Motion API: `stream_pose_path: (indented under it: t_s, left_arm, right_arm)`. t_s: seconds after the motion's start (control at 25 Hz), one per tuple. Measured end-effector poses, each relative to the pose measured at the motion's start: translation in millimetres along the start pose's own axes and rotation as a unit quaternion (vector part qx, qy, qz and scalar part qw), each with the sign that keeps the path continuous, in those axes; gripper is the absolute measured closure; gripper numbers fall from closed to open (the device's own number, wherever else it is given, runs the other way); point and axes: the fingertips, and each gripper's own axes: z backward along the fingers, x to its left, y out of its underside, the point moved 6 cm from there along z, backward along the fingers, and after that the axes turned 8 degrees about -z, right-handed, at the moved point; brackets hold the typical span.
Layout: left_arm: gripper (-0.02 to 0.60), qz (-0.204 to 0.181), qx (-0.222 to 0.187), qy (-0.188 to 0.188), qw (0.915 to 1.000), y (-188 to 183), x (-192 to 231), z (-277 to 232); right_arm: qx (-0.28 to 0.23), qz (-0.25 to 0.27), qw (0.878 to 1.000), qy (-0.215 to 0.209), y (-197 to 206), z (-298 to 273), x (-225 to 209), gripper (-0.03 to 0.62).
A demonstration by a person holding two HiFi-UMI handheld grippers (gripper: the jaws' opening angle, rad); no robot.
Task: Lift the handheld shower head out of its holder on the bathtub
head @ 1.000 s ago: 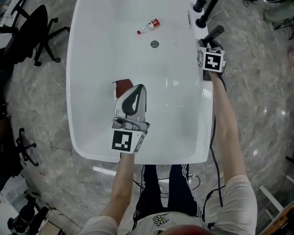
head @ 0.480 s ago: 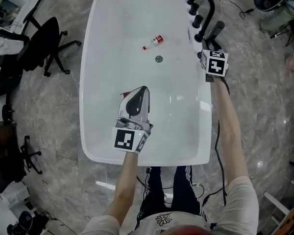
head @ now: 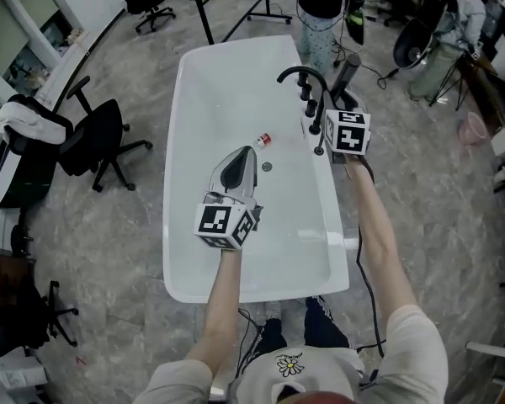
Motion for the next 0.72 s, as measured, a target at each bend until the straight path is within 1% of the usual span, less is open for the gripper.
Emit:
stream_pose_path:
  t_s: [0.08,0.24,0.32,0.44,0.56,0.72]
  left_arm:
    - [0.581,0.007,-0.012,0.009,0.9999,-27.5,-10.8,-2.5]
    - [0.581,0.025,-0.051,0.039,0.9977,-80.8,-28.0,-7.4]
    - [0.581,0.02,-0.063,0.04,0.997,-101.5,-35.5,-7.4]
    - [0.581,0.003,-0.075,0.039,0.9964,-126.9,-47.1,-4.4]
    - [0.581,-0.018,-0.077,0.037,0.9961,-144.5,-58.7,4.5]
    - [0.581,-0.038,-0.071,0.038,0.9961,-158.0,-73.0,19.8]
  right_arm:
    - [-0.019,-0.005,1.0,-0.007,-22.2,31.5,6.9,0.441]
    - [-0.071,0.012,0.997,-0.022,-68.4,88.0,20.6,0.441]
    - [-0.09,0.016,0.996,-0.023,-88.5,115.7,25.6,0.441]
    - [-0.114,0.019,0.993,-0.022,-110.8,157.9,32.1,0.441]
    - [-0.131,0.03,0.991,-0.025,-117.0,200.0,39.9,0.441]
    - [-0.141,0.05,0.988,-0.024,-102.3,250.2,46.4,0.441]
